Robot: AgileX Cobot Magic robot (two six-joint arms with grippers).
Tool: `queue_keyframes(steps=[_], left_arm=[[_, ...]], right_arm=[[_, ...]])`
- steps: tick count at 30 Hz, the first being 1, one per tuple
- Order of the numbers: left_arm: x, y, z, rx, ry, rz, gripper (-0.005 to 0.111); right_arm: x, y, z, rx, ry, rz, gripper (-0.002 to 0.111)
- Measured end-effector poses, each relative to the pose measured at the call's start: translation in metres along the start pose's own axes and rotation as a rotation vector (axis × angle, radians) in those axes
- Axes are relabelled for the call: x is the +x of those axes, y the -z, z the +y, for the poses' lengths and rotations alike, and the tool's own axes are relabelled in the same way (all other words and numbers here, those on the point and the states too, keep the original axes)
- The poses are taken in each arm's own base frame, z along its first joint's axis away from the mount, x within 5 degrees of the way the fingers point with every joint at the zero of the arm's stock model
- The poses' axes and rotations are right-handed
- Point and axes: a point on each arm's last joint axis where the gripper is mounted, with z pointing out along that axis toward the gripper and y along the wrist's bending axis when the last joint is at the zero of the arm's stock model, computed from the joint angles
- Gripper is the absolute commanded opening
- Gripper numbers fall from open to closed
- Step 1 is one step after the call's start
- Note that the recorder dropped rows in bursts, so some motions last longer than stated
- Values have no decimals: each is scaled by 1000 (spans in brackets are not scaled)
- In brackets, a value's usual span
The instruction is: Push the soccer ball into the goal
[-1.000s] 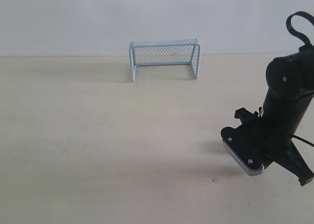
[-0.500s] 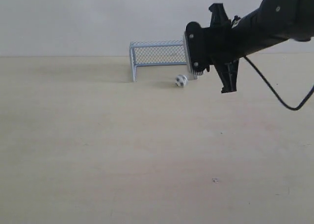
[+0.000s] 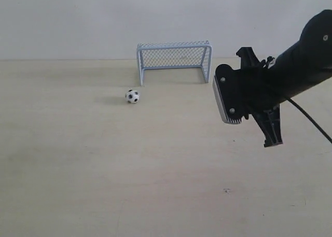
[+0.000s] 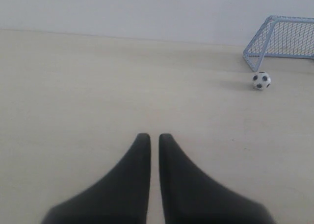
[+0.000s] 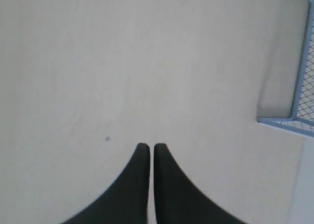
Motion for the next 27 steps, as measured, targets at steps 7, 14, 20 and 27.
queue_keyframes(steps=[7,14,20,27], left_arm=[[0,0,0,0,0,0,6],[0,0,0,0,0,0,6],[0,0,0,0,0,0,6],[0,0,0,0,0,0,6]], right_arm=[[-2,22,14,-16,-45,-10,0],[-3,35,21,-10,-69,-17,0],[-2,31,39,-117,-104,-16,0],[-4,36,50,-224,-174,-20,0]])
